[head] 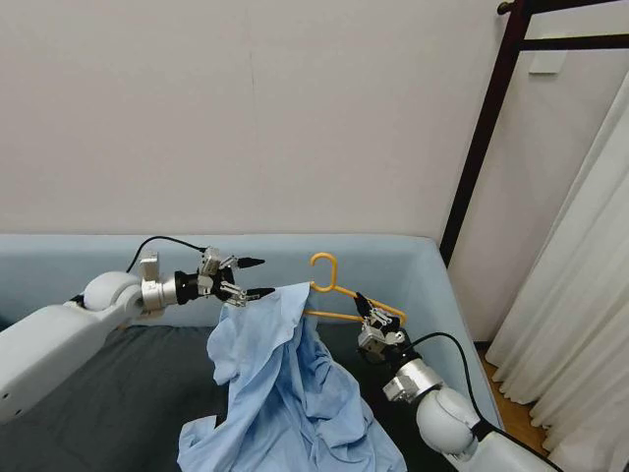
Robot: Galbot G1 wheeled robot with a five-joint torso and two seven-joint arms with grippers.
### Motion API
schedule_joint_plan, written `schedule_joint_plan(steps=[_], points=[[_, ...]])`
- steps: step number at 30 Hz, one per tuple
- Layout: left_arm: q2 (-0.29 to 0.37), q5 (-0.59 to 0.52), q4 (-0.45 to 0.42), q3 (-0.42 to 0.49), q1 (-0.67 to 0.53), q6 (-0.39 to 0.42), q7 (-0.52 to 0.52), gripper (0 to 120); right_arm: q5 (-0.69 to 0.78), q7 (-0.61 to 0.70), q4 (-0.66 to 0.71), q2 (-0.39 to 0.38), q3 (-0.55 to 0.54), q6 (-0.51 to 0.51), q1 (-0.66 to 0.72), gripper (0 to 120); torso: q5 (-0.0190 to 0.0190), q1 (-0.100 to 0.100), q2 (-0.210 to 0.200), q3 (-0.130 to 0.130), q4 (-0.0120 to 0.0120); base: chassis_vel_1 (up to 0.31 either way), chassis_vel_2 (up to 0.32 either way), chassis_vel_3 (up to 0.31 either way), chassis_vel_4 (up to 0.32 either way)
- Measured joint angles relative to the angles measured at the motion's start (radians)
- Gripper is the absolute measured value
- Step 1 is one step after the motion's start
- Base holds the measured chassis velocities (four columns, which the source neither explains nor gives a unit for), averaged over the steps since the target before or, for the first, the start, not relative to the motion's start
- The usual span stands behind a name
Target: Pick up the clothes from the sofa and hang them on the clothes hanger.
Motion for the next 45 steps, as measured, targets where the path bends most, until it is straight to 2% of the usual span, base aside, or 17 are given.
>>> schedule_joint_plan(steps=[3,11,13,14,18,19,23,25,29,31,35,37,45], points=[[-0.050,0.036,0.076,0.057,-0.049,0.000,0.020,100,-0.003,-0.002,0.000,-0.001,0.003,0.003,-0.001,4,-0.0001,0.000,0.000,0.000,-0.0001,0.000,0.000,0.000,0.000],[-0.098,0.084,0.127,0.113,-0.057,-0.005,0.061,97,0.000,-0.003,0.000,-0.012,0.003,0.003,-0.005,4,0.0000,0.000,0.000,0.000,0.0000,0.000,0.000,0.000,0.000],[-0.103,0.099,0.142,0.121,-0.051,-0.013,0.069,88,0.000,-0.004,0.000,-0.012,0.001,0.003,-0.001,4,-0.0002,0.000,0.000,0.000,0.0003,0.000,0.000,0.000,0.000],[-0.103,0.099,0.142,0.121,-0.051,-0.013,0.069,88,0.000,-0.004,0.000,-0.012,0.001,0.003,-0.001,4,-0.0002,0.000,0.000,0.000,0.0003,0.000,0.000,0.000,0.000],[-0.104,0.107,0.156,0.142,-0.049,-0.021,0.070,69,0.023,-0.020,0.005,-0.008,-0.011,-0.003,0.001,4,-0.0002,0.000,0.000,0.000,0.0002,0.000,0.000,0.000,0.000],[-0.104,0.107,0.156,0.142,-0.049,-0.021,0.070,69,0.023,-0.020,0.005,-0.008,-0.011,-0.003,0.001,4,-0.0002,0.000,0.000,0.000,0.0002,0.000,0.000,0.000,0.000],[-0.105,0.121,0.151,0.156,-0.048,-0.025,0.071,51,0.014,-0.025,0.000,-0.016,-0.012,0.026,0.009,4,-0.0002,0.000,0.000,0.000,0.0000,0.000,0.000,0.000,0.000],[-0.104,0.126,0.151,0.160,-0.048,-0.028,0.071,48,0.013,-0.026,0.000,-0.018,-0.013,0.036,0.009,4,-0.0002,0.000,0.000,0.000,-0.0002,0.000,0.000,0.000,0.000],[-0.100,0.148,0.153,0.166,-0.047,-0.038,0.072,29,0.002,-0.021,0.000,-0.021,-0.016,0.072,0.009,4,-0.0002,0.000,0.000,0.000,0.0001,0.000,0.000,0.000,0.000],[-0.099,0.149,0.152,0.166,-0.047,-0.039,0.072,26,0.000,-0.021,0.000,-0.021,-0.016,0.075,0.009,4,-0.0002,0.000,0.000,0.000,0.0001,0.000,0.000,0.000,0.000],[-0.091,0.150,0.139,0.165,-0.041,-0.041,0.070,10,-0.007,-0.021,0.000,-0.023,-0.016,0.083,0.004,4,-0.0002,0.000,0.000,0.000,0.0000,0.000,0.000,0.000,0.000],[-0.088,0.151,0.134,0.164,-0.037,-0.042,0.070,5,-0.007,-0.020,0.000,-0.023,-0.016,0.083,0.001,4,-0.0002,0.000,0.000,0.000,0.0000,0.000,0.000,0.000,0.000],[-0.076,0.152,0.117,0.151,-0.024,-0.055,0.054,4,-0.001,-0.018,0.015,-0.027,-0.017,0.083,-0.013,4,-0.0002,0.000,0.000,0.000,0.0001,0.000,0.000,0.000,0.000]])
